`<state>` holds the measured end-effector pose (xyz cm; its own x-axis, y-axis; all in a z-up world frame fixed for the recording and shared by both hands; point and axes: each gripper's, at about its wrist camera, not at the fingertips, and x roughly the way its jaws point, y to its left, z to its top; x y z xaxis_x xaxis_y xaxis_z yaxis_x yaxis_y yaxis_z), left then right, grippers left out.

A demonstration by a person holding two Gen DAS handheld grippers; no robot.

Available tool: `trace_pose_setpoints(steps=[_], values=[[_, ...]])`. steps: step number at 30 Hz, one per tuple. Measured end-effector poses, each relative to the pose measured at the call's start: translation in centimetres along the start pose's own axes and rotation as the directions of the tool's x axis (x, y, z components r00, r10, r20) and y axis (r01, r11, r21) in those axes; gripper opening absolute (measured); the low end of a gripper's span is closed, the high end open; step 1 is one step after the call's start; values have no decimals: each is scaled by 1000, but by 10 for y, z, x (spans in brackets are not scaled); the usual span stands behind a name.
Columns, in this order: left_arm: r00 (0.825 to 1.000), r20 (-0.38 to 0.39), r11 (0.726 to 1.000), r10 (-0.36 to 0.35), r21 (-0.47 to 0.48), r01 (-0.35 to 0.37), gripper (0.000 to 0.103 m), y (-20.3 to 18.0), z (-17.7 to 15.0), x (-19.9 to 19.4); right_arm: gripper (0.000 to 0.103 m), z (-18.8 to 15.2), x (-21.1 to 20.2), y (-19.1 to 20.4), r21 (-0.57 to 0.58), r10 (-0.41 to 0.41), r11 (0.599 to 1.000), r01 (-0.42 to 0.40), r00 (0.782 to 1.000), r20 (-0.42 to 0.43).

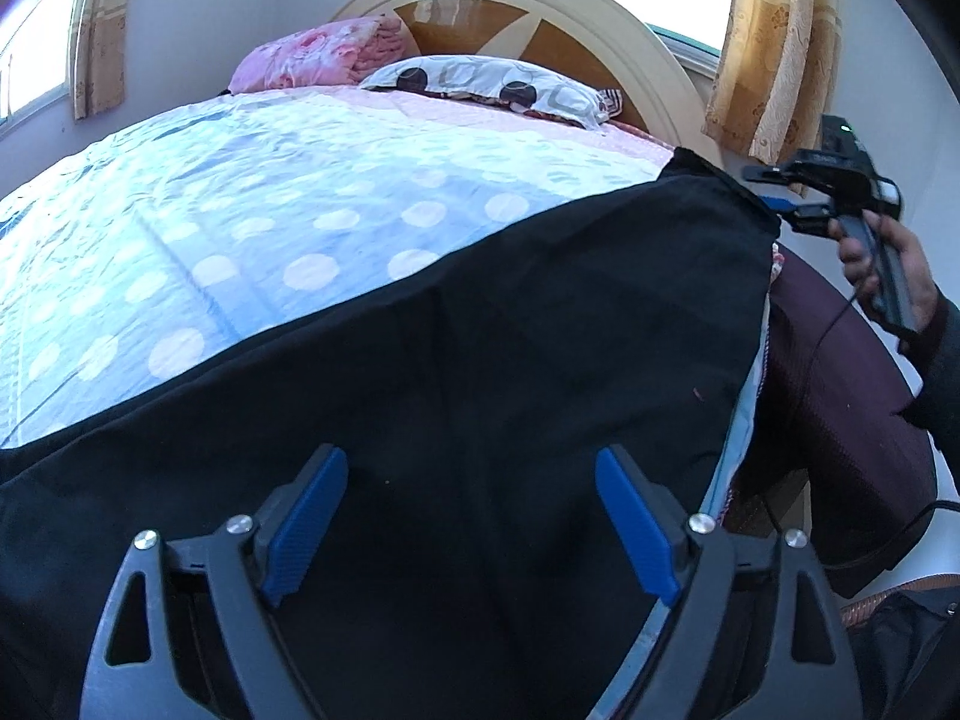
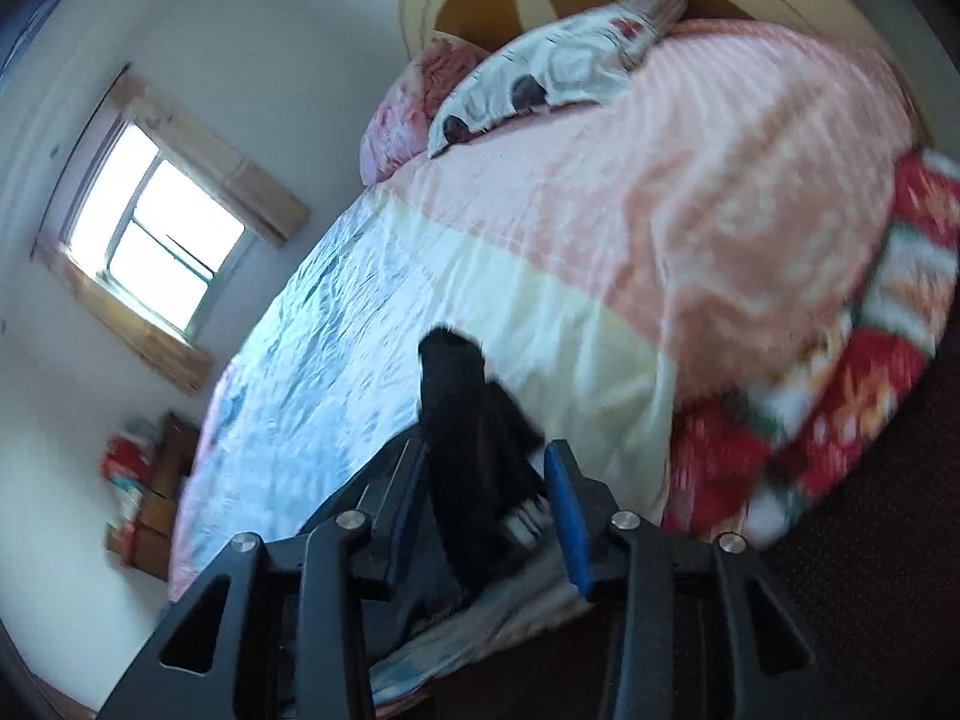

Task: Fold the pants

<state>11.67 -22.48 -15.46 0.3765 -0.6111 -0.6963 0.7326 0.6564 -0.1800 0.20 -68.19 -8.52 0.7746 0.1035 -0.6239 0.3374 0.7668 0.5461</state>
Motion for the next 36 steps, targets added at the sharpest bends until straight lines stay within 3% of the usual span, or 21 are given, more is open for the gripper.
trace_pose_setpoints(steps=[2,4,11,13,16,17,25,31,36], values=[[1000,3,1000,-2,-9,2,88,1,-1,-2,51,8,11,-1,-11,10,1000,-11,999,-32],[1000,4,1000,0,-12,0,88,2,-3,-2,52,13,33,-5,-16,52,998,-54,989,-138],[998,3,998,57,-37,-57,88,5,-3,-2,52,9,38,8,-144,70,985,-96,982,-175],[997,1,996,72,-51,-72,88,7,-1,1,50,3,38,15,-202,41,976,-76,984,-172],[994,-12,994,110,-18,-110,89,0,1,5,32,-2,40,18,-236,5,971,-42,988,-156],[993,-17,993,113,-13,-113,90,-2,2,5,18,-2,38,17,-216,30,974,-64,987,-157],[997,-13,996,80,-49,-80,90,0,1,-2,9,-16,7,58,-312,62,946,-82,995,-76],[1000,31,990,-3,-139,7,90,13,-1,-15,9,-38,-12,138,-360,169,915,-182,983,-68],[991,107,957,-82,-269,109,90,40,-14,-43,9,-92,20,223,-408,238,861,-303,950,-204]])
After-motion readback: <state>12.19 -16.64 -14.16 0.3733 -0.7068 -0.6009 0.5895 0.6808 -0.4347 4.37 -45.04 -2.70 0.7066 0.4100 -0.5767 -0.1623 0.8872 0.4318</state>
